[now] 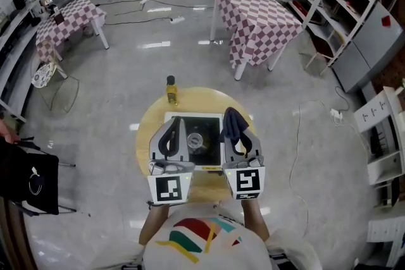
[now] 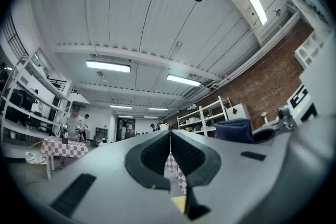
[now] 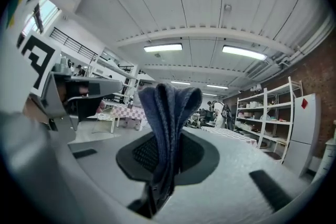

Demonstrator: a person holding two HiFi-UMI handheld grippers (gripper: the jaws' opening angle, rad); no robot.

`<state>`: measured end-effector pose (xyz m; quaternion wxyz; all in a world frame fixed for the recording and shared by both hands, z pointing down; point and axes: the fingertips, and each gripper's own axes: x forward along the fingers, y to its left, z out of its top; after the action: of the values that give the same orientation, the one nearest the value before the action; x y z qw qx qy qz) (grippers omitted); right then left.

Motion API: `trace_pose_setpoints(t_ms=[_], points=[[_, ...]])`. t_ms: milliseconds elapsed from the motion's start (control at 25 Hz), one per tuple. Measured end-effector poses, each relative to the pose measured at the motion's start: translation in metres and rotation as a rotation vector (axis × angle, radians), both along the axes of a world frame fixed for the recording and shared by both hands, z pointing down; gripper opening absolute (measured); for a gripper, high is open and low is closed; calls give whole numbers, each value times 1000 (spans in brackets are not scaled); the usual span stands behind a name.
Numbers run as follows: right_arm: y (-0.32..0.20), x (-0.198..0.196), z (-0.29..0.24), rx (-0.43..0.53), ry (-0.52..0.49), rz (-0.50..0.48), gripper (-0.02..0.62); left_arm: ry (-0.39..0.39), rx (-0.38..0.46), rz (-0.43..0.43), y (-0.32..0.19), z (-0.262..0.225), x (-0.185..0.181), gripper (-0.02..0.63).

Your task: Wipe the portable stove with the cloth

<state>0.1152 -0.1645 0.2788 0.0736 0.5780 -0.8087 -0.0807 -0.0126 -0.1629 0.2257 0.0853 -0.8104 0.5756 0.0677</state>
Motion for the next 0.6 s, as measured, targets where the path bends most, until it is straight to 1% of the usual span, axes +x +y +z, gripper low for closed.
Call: trace_pose_setpoints(t_ms=[280,600], points=[[-2,12,2,-1,4,30,32,1,-1,-27,3,0,-6,6],[-2,12,-3,18,13,25,32,7,5,-57,8,-2,-15,6]])
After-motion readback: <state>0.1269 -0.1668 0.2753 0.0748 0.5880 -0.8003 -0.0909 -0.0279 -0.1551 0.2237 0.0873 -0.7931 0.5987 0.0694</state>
